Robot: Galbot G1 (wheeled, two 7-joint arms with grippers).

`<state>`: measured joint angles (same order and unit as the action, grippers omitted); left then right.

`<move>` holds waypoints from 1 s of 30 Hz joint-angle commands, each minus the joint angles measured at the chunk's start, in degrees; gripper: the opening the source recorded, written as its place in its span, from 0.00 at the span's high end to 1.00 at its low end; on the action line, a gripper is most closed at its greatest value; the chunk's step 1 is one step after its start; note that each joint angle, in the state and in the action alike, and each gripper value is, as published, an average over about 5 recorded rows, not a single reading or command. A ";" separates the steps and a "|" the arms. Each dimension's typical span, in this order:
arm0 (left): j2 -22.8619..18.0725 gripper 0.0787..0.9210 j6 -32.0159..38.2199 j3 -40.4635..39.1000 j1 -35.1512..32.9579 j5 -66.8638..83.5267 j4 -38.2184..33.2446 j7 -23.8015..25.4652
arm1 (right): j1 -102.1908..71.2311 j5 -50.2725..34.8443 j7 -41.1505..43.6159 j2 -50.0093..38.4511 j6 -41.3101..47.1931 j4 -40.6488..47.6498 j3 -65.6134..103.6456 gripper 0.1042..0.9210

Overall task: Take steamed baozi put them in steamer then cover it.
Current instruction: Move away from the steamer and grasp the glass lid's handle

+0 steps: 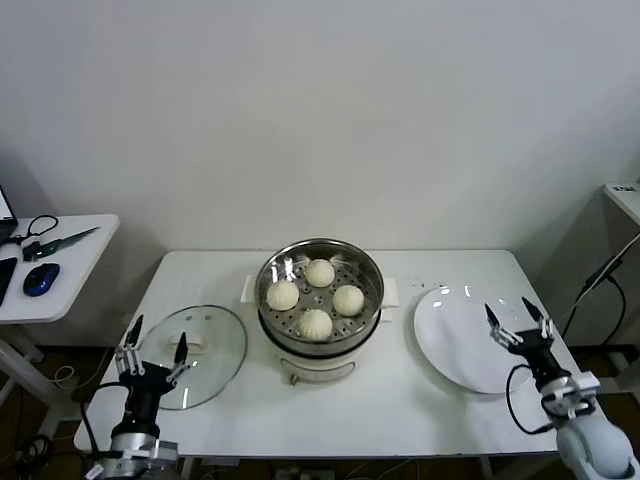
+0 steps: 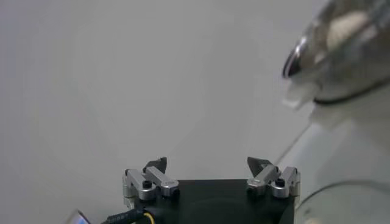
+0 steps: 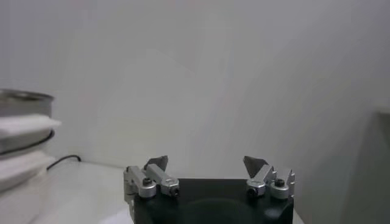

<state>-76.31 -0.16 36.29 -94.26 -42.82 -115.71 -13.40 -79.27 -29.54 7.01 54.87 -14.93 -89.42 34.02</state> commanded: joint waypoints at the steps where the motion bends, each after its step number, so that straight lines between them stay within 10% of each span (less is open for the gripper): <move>1: 3.04 0.12 2.52 0.24 0.40 -25.81 6.27 -9.31 | -12.53 5.94 -1.39 9.42 -5.62 -1.43 5.33 0.12; 30: 1.59 0.12 -0.23 -1.89 17.69 -37.34 36.45 -11.24 | -14.46 6.83 -2.01 13.25 -7.90 -2.47 5.95 0.12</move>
<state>-74.55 -0.29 34.32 -79.54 -77.66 -83.44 -23.86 -92.68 -23.09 5.13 67.14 -22.22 -91.91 39.60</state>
